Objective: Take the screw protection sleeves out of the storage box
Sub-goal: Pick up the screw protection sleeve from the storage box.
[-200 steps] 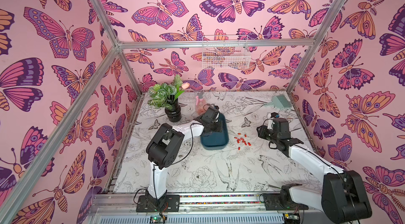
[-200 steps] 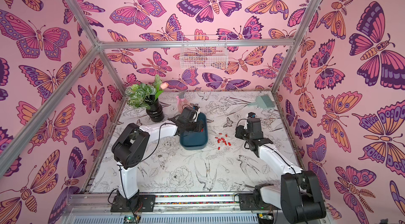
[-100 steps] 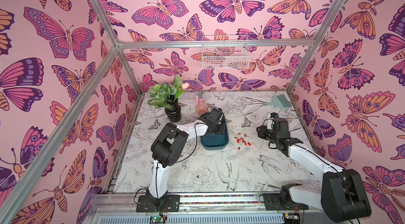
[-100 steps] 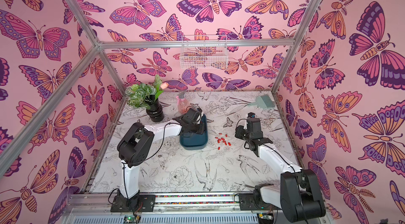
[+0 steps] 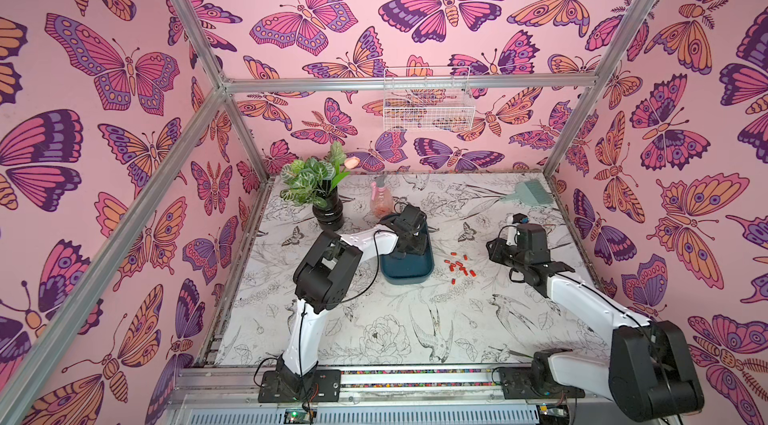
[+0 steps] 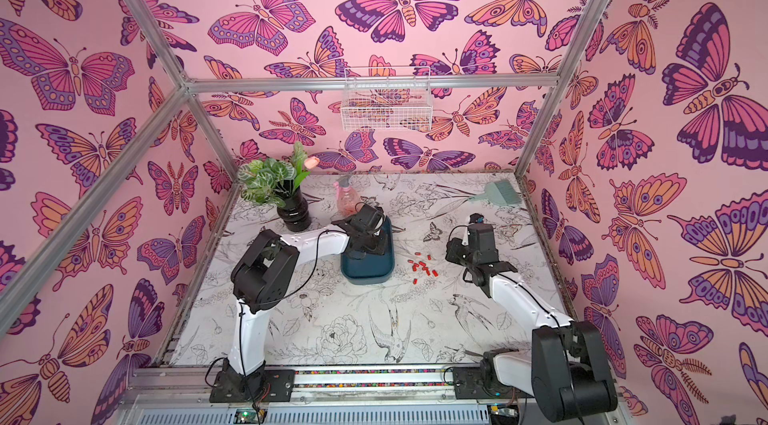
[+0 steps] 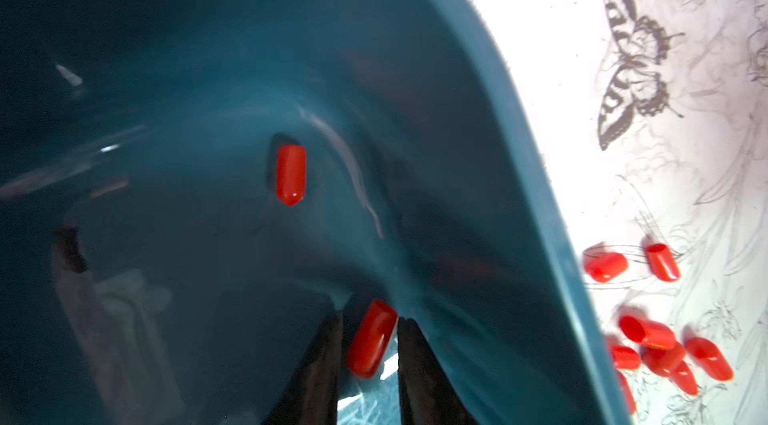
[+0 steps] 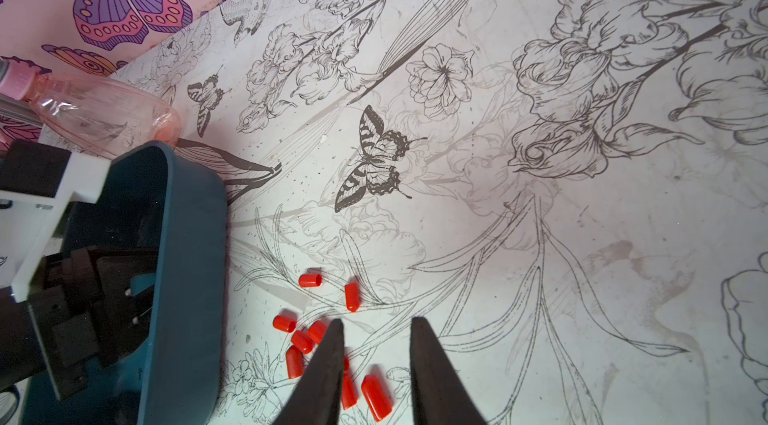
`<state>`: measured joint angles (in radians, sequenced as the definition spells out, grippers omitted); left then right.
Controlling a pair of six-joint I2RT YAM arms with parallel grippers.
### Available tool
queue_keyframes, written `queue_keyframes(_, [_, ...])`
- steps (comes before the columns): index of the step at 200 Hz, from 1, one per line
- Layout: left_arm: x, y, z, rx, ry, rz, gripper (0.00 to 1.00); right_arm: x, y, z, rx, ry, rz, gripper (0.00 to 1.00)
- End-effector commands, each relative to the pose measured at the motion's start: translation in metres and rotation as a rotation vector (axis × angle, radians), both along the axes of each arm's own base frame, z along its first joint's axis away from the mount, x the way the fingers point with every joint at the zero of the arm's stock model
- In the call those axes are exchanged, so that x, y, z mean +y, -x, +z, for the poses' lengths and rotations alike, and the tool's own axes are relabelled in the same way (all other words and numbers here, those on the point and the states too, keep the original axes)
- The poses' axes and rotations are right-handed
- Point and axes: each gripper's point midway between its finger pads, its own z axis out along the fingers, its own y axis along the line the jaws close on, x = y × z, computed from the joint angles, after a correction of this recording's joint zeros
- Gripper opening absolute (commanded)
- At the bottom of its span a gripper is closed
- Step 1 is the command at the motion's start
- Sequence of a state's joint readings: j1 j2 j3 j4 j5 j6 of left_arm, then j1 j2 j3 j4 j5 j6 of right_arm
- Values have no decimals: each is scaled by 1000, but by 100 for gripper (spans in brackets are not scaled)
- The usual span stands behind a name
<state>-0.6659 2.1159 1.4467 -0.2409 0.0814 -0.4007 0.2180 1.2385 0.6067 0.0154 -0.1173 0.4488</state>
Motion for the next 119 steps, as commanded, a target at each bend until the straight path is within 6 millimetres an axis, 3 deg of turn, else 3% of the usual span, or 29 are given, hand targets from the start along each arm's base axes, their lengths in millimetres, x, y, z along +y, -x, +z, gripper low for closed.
queue_keyframes(1, [7, 5, -16, 41, -55, 2, 28, 1, -7, 12, -24, -14, -2, 31])
queue_keyframes(51, [6, 4, -18, 52, -56, -2, 13, 1, -7, 13, -26, -15, -3, 31])
queue_keyframes(119, [3, 5, -5, 25, -38, -19, 6, 1, -7, 13, -26, -15, -3, 31])
